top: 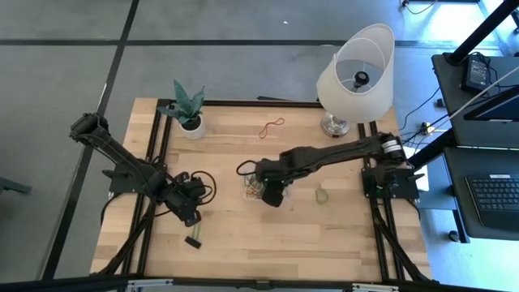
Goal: Pick and place rubber bands into bin
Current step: Put the green rubber band into the transparent bin
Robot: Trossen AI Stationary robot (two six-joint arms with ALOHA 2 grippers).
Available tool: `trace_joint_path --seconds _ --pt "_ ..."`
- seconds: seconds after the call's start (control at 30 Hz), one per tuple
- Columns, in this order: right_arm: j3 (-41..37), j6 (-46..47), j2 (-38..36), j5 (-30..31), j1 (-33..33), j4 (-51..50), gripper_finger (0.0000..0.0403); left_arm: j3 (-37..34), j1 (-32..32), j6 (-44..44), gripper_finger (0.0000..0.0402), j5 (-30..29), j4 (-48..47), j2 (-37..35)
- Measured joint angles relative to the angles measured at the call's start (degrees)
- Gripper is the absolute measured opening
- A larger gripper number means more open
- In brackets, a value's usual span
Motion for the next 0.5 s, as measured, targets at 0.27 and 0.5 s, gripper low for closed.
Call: trace_joint_path --seconds 0.27,0.5 --pt "-7.73 -3.63 -12.94 4.6 1.75 2.31 0.0088 0.0 1.98 -1.21 0.0003 4.97 0.82 0.0" --pt "-26.85 5.93 -33.1 8.54 5.19 7.39 0.0044 2.04 2.0 -4.69 0.0003 5.9 3.59 0.07"
